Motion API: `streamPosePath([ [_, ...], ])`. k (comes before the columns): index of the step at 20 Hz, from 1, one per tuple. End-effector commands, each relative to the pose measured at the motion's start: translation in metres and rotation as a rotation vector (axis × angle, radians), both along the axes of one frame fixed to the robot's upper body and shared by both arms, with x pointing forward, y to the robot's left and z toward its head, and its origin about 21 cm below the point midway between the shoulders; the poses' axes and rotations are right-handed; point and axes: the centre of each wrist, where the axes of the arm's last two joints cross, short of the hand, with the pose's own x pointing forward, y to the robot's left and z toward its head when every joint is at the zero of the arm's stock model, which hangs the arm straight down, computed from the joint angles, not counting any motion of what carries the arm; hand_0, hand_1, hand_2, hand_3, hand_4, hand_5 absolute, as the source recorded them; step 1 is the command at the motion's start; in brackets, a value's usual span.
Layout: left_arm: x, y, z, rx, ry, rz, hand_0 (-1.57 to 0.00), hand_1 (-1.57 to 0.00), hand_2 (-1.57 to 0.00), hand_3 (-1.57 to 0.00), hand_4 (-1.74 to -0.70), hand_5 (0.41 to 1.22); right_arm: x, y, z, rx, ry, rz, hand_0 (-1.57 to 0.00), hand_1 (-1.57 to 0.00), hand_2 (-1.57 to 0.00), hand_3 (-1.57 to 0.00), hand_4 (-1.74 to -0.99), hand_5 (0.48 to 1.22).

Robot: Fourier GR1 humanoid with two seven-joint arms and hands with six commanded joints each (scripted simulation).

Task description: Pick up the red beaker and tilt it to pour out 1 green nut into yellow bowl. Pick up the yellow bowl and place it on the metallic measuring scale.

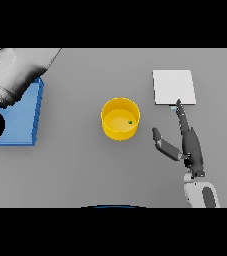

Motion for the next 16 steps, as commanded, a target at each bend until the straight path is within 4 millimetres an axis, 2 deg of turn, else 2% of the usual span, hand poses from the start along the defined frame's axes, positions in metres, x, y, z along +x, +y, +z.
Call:
streamPosePath([
  [1,0.004,0.015,0.009,-0.154,0.024,0.053,-1.57,-1.57,-1.57,-1.47,-1.73,1.221,0.001,0.000,-0.001,-0.019,0.000,-0.012,0.00,0.00,0.00,0.00,-1.146,0.641],
  [4,0.014,0.074,0.028,-0.568,0.058,0.193,-1.57,-1.57,-1.57,-1.40,-1.74,1.221,0.007,0.005,0.002,-0.036,-0.007,-0.005,0.00,0.00,0.00,0.00,-1.142,0.630],
  [6,0.018,0.122,0.021,-0.784,0.060,0.272,-1.57,-1.57,-1.57,-1.43,-1.74,1.221,0.007,0.005,0.000,0.020,-0.023,0.022,0.00,0.00,0.00,0.00,-1.110,0.623],
  [9,0.019,0.181,-0.008,-1.068,0.054,0.403,-1.57,-1.57,-1.57,-1.50,-1.74,1.221,0.007,0.001,0.004,0.057,-0.026,0.044,0.00,0.00,0.00,0.00,-1.081,0.631],
  [12,0.014,0.226,-0.046,-1.239,0.013,0.569,-1.57,-1.57,-1.57,-1.53,-1.74,1.221,0.006,0.000,0.002,0.048,-0.006,0.060,0.00,0.00,0.00,0.00,-1.126,0.651],
  [14,0.010,0.245,-0.071,-1.352,0.000,0.695,-1.57,-1.57,-1.57,-1.55,-1.74,1.221,0.005,-0.001,0.001,0.060,-0.008,0.075,0.00,0.00,0.00,0.00,-1.148,0.663],
  [16,0.006,0.257,-0.084,-1.468,-0.021,0.759,-1.57,-1.57,-1.57,-1.56,-1.74,1.221,0.009,-0.001,0.002,0.046,0.000,0.065,0.00,0.00,0.00,0.00,-1.165,0.672],
])
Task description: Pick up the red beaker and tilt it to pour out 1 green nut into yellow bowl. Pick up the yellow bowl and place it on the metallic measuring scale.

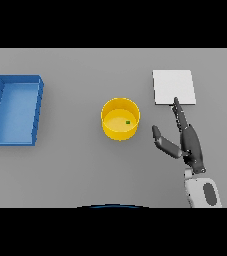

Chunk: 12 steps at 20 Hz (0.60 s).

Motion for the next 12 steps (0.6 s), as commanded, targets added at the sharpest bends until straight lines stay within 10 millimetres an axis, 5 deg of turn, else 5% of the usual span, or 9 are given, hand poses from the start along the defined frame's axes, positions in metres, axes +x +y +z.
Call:
streamPosePath([
  [1,-0.003,0.006,-0.007,-0.040,-0.013,0.013,-1.57,-1.57,-1.57,-1.52,-1.74,1.221,0.001,0.000,-0.001,-0.010,-0.018,0.008,0.00,0.00,0.00,0.00,-1.168,0.680],
  [6,-0.019,0.022,-0.062,-0.215,0.022,0.104,-1.57,-1.57,-1.57,-1.37,-1.74,1.221,-0.005,0.001,-0.003,-0.030,-0.010,0.014,0.00,0.00,0.00,0.00,-1.194,0.703],
  [12,-0.059,0.019,-0.109,-0.325,0.022,0.170,-1.57,-1.57,-1.57,-1.40,-1.74,1.221,0.000,-0.003,-0.005,-0.043,-0.014,0.003,0.00,0.00,0.00,0.00,-1.201,0.696],
])
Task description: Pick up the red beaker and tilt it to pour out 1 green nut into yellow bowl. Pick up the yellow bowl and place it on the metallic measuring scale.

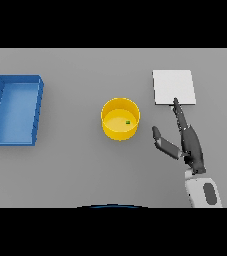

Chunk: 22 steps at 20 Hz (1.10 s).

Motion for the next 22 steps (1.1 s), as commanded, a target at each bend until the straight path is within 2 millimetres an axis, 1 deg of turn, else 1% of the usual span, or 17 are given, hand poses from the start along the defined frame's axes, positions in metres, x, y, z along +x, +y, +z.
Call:
streamPosePath([
  [1,-0.006,-0.004,-0.008,-0.009,0.020,0.018,-1.57,-1.57,-1.57,-1.39,-1.74,1.221,-0.002,0.001,-0.002,0.010,-0.003,0.000,0.00,0.00,0.00,0.00,-1.201,0.693],
  [2,-0.014,-0.007,-0.014,-0.016,0.019,0.020,-1.57,-1.57,-1.57,-1.39,-1.74,1.221,-0.002,0.002,-0.001,0.012,0.001,0.003,0.00,0.00,0.00,0.00,-1.195,0.690],
  [3,-0.022,-0.004,-0.018,-0.020,0.036,0.030,-1.57,-1.57,-1.57,-1.38,-1.74,1.221,-0.001,0.002,-0.001,0.006,0.008,0.002,0.00,0.00,0.00,0.00,-1.186,0.687],
  [5,-0.031,-0.012,-0.025,-0.046,0.064,0.019,-1.57,-1.57,-1.57,-1.38,-1.74,1.076,0.002,0.005,0.002,0.018,0.012,-0.002,0.00,0.00,0.00,0.00,-1.170,0.683],
  [6,-0.037,-0.012,-0.027,-0.069,0.093,0.023,-1.57,-1.57,-1.57,-1.37,-1.74,1.008,-0.001,0.006,-0.001,0.019,0.017,0.003,0.00,0.00,0.00,0.00,-1.169,0.680],
  [7,-0.039,-0.016,-0.024,-0.077,0.124,0.002,-1.57,-1.57,-1.57,-1.37,-1.73,0.955,0.001,0.004,0.000,0.016,0.020,-0.002,0.00,0.00,0.00,0.00,-1.168,0.679],
  [8,-0.045,-0.017,-0.023,-0.068,0.152,-0.024,-1.57,-1.57,-1.57,-1.41,-1.66,0.888,0.001,0.004,0.001,0.011,0.014,-0.001,0.00,0.00,0.00,0.00,-1.165,0.678],
  [9,-0.050,-0.018,-0.022,-0.069,0.156,-0.071,-1.57,-1.57,-1.57,-1.37,-1.49,0.827,0.001,0.004,0.000,0.004,0.020,-0.002,0.00,0.00,0.00,0.00,-1.165,0.675],
  [10,-0.055,-0.017,-0.025,-0.041,0.172,-0.134,-1.57,-1.54,-1.49,-1.24,-1.31,0.774,0.002,0.004,0.001,0.000,0.021,-0.002,0.00,0.00,0.00,0.00,-1.163,0.671],
  [11,-0.061,-0.015,-0.021,-0.020,0.172,-0.191,-1.50,-1.38,-1.31,-1.10,-1.15,0.740,0.001,0.002,0.000,0.002,0.014,0.002,0.00,0.00,0.00,0.00,-1.159,0.669],
  [12,-0.063,-0.014,-0.018,-0.043,0.168,-0.253,-1.25,-1.10,-1.05,-0.88,-1.03,0.714,-0.001,0.001,0.001,0.002,0.002,0.006,0.00,0.00,0.00,0.00,-1.161,0.669],
  [13,-0.066,-0.013,-0.017,-0.060,0.191,-0.276,-1.00,-0.88,-0.84,-0.71,-0.93,0.697,0.002,0.002,0.001,0.003,0.012,0.002,0.00,0.00,0.00,0.00,-1.162,0.671],
  [15,-0.070,-0.007,-0.017,-0.069,0.218,-0.305,-0.64,-0.56,-0.54,-0.45,-0.82,0.667,0.001,0.005,0.005,0.010,-0.003,0.009,0.00,0.00,0.00,0.00,-1.151,0.677],
  [16,-0.069,-0.009,-0.014,-0.023,0.237,-0.324,-0.51,-0.45,-0.43,-0.36,-0.78,0.656,-0.001,0.004,0.002,0.004,0.001,0.014,0.00,0.00,0.00,0.00,-1.147,0.680],
  [18,-0.069,-0.010,-0.023,0.009,0.250,-0.325,-0.33,-0.29,-0.27,-0.23,-0.75,0.647,-0.003,0.005,0.005,0.007,-0.010,0.024,0.00,0.00,0.00,0.00,-1.148,0.688],
  [20,-0.064,-0.013,-0.027,0.023,0.246,-0.317,-0.21,-0.18,-0.18,-0.15,-0.73,0.647,-0.001,0.006,0.002,0.002,0.017,0.013,0.00,0.00,0.00,0.00,-1.160,0.688],
  [22,-0.062,-0.011,-0.031,0.036,0.232,-0.303,-0.13,-0.12,-0.11,-0.09,-0.72,0.647,-0.001,0.004,0.002,-0.004,0.013,0.007,0.00,0.00,0.00,0.00,-1.173,0.688],
])
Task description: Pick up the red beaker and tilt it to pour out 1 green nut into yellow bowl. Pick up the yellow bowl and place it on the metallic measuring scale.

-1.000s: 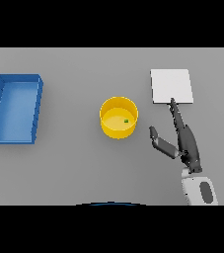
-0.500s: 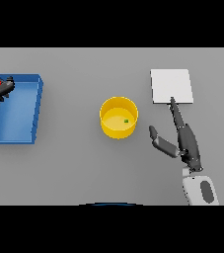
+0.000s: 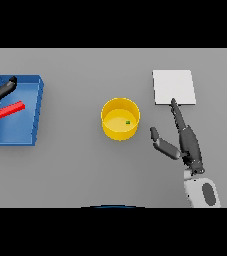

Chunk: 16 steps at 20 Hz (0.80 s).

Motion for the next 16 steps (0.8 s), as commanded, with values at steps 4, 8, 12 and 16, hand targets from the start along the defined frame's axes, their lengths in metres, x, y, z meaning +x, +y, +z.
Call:
streamPosePath([
  [4,0.003,-0.001,0.003,-0.001,-0.086,0.000,-0.05,-0.05,-0.05,-0.04,-0.71,0.663,-0.003,0.003,0.005,-0.077,-0.006,-0.003,0.00,0.00,0.00,0.00,-1.163,0.677],
  [8,0.003,-0.004,0.008,-0.002,-0.126,0.000,-0.02,-0.02,-0.02,-0.01,-0.71,0.689,0.012,-0.001,0.017,-0.218,-0.027,0.155,0.00,0.00,0.00,0.00,-1.153,0.728],
  [12,0.003,-0.003,0.005,-0.041,-0.133,-0.017,-0.01,-0.01,-0.01,-0.01,-0.72,0.667,0.033,0.008,0.039,-0.602,-0.055,0.324,0.00,0.00,0.00,0.00,-1.216,0.704],
  [16,0.002,-0.004,0.004,-0.038,-0.125,-0.021,0.00,0.00,0.00,0.00,-0.71,0.669,0.056,0.027,0.057,-0.912,-0.158,0.516,0.00,0.00,0.00,0.00,-1.232,0.702],
])
